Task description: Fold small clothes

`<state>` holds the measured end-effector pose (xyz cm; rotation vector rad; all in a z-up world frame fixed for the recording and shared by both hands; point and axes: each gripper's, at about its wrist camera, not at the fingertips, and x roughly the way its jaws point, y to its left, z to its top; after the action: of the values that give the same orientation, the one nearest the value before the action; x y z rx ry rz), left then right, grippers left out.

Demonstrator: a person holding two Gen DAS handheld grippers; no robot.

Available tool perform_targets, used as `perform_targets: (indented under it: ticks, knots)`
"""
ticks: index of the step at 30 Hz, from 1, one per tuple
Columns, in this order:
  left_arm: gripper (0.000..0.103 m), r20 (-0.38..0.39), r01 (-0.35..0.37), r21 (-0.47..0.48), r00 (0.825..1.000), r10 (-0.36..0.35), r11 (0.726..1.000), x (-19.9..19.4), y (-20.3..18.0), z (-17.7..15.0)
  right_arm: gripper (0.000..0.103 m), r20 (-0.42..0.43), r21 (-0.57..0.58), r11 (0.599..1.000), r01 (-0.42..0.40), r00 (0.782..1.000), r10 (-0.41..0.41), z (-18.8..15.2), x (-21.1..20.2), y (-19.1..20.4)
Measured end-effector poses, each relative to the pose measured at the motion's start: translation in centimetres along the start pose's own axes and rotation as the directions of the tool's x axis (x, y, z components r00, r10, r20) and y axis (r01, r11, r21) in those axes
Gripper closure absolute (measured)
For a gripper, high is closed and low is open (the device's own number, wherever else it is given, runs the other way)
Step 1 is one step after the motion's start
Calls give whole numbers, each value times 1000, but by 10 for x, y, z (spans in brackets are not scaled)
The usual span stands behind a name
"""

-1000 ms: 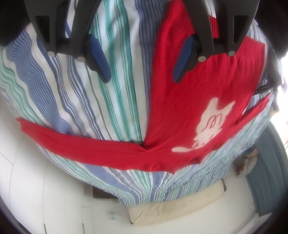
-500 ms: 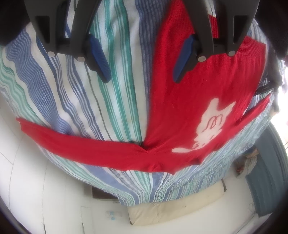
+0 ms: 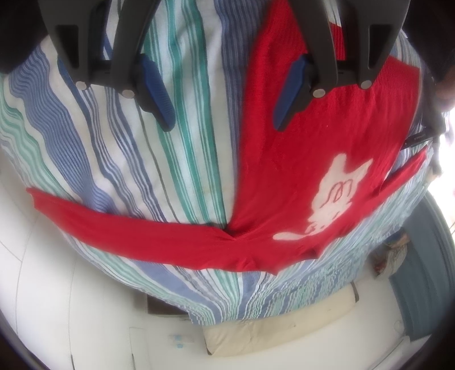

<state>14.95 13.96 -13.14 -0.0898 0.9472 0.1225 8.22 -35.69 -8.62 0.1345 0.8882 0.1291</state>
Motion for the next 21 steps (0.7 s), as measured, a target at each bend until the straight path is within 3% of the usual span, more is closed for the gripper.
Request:
perform_targets:
  ticks: [17, 21]
  knots:
    - [0, 1, -2, -9, 1000, 2, 1000, 0, -1, 1, 32, -5, 56, 998, -11, 1000, 11, 1, 4, -11]
    - [1, -91, -3, -25, 996, 1, 1000, 1, -1, 12, 32, 16, 85, 996, -13, 1000, 12, 2, -1, -17]
